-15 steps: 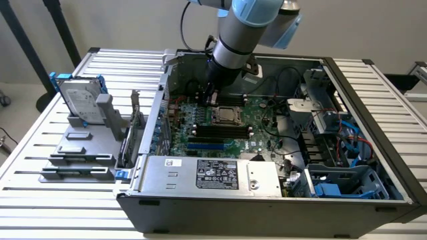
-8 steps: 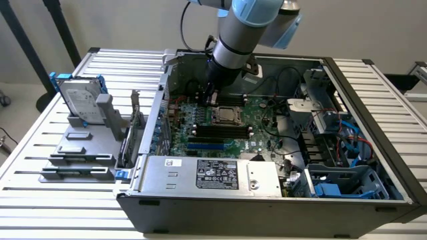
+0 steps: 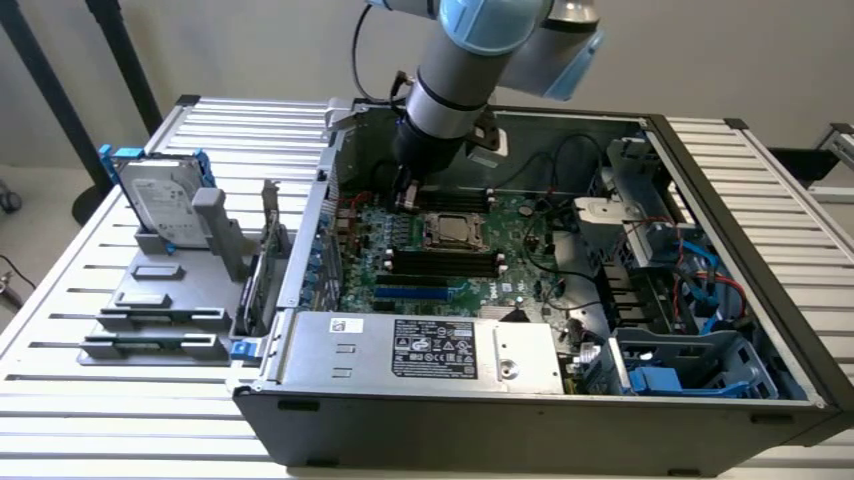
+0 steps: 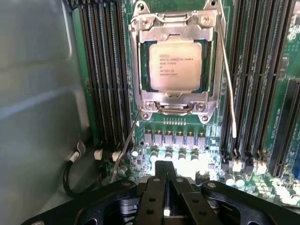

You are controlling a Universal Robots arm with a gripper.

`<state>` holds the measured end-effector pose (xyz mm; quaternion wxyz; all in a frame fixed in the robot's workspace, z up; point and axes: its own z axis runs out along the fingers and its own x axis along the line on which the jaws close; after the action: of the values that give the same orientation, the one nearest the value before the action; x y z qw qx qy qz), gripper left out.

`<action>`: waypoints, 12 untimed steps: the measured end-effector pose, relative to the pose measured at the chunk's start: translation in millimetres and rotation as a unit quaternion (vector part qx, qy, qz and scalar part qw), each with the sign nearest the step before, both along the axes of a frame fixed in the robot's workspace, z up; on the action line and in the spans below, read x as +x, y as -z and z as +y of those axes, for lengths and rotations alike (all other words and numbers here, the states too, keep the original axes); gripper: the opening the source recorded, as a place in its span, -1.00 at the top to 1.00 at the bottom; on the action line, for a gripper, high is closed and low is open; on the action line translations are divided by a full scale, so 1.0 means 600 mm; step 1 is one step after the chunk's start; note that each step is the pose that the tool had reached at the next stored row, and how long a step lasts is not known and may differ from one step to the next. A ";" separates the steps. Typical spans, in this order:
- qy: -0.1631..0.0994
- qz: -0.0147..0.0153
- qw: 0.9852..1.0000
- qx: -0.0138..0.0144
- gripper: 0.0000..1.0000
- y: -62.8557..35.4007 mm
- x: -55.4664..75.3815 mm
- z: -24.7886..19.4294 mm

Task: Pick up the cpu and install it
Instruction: 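Install the first cpu locking lever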

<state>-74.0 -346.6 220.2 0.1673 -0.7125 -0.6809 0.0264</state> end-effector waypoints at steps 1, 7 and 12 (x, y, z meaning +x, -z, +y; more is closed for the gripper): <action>0.003 0.000 1.000 0.002 0.79 0.000 -0.001 0.0000; 0.026 0.004 1.000 0.013 0.79 -0.001 -0.005 0.0000; 0.056 0.005 0.998 0.015 0.79 -0.001 -0.005 0.0000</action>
<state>-77.2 -346.6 220.8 0.1824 -0.7465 -0.6398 0.0107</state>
